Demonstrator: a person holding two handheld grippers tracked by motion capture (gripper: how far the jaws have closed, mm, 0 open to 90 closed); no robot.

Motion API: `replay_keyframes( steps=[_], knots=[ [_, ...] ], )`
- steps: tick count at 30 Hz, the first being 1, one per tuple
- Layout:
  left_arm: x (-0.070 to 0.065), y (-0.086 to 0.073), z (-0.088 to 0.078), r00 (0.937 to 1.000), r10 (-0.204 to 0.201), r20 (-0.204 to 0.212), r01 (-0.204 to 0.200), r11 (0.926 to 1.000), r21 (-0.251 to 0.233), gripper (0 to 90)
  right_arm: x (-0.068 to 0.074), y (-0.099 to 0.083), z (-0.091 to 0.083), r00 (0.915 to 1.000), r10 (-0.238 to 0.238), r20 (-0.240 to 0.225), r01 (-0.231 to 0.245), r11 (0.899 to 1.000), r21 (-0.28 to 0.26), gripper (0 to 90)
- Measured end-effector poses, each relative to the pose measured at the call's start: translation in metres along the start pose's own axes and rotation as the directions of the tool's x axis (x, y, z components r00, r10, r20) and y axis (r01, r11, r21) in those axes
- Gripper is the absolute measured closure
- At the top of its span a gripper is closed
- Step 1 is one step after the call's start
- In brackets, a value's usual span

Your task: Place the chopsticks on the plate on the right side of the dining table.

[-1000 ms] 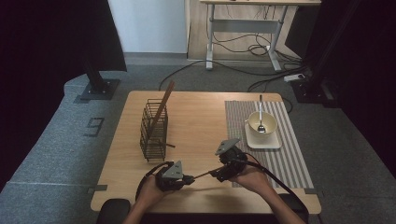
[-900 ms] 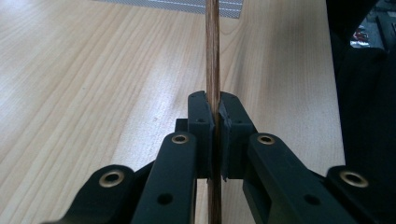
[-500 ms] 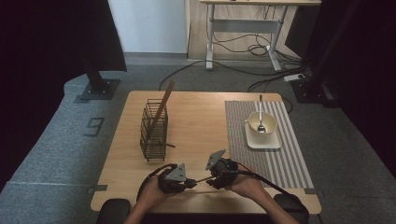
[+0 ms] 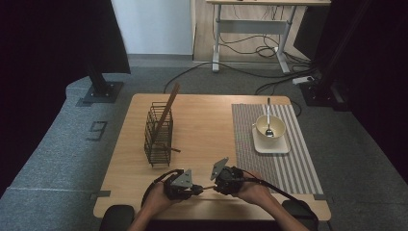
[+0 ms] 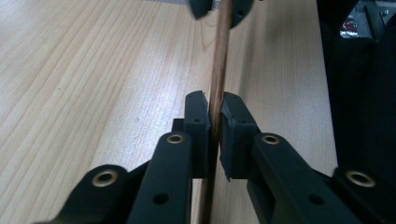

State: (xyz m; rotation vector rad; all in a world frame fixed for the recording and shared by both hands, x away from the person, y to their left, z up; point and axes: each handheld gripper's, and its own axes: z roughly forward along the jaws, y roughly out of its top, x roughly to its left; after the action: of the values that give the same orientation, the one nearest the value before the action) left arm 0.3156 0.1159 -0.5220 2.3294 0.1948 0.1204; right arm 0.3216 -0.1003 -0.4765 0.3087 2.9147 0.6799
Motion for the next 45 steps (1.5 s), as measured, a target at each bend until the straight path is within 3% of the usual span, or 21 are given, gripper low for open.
replay_keyframes(
  steps=[6,15,22,30,45],
  knots=[
    [0.002,-0.002,-0.002,0.9997,-0.019,-0.014,0.019,0.9993,-0.033,73.6,0.003,0.0,-0.001,0.997,-0.023,-0.074,0.022,1.0,-0.01,83.0],
    [0.006,-0.004,-0.001,0.9934,-0.067,-0.094,0.061,0.9958,-0.069,44.6,0.0,-0.001,-0.007,0.998,-0.02,-0.06,0.019,1.0,-0.024,83.0],
    [0.012,-0.007,0.001,0.9767,-0.166,-0.136,0.153,0.9832,-0.1,19.5,-0.005,-0.005,-0.014,0.9996,0.005,-0.029,-0.005,1.0,-0.022,83.0],
    [0.015,-0.01,0.003,0.9602,-0.216,-0.178,0.201,0.9748,-0.098,0.0,-0.011,-0.017,-0.02,0.9991,0.041,-0.005,-0.041,0.999,-0.022,83.0],
    [0.018,-0.015,0.015,0.9516,-0.212,-0.222,0.214,0.9766,-0.015,0.0,-0.026,-0.041,-0.031,0.9927,0.114,0.041,-0.113,0.993,-0.02,83.0]
  ],
)
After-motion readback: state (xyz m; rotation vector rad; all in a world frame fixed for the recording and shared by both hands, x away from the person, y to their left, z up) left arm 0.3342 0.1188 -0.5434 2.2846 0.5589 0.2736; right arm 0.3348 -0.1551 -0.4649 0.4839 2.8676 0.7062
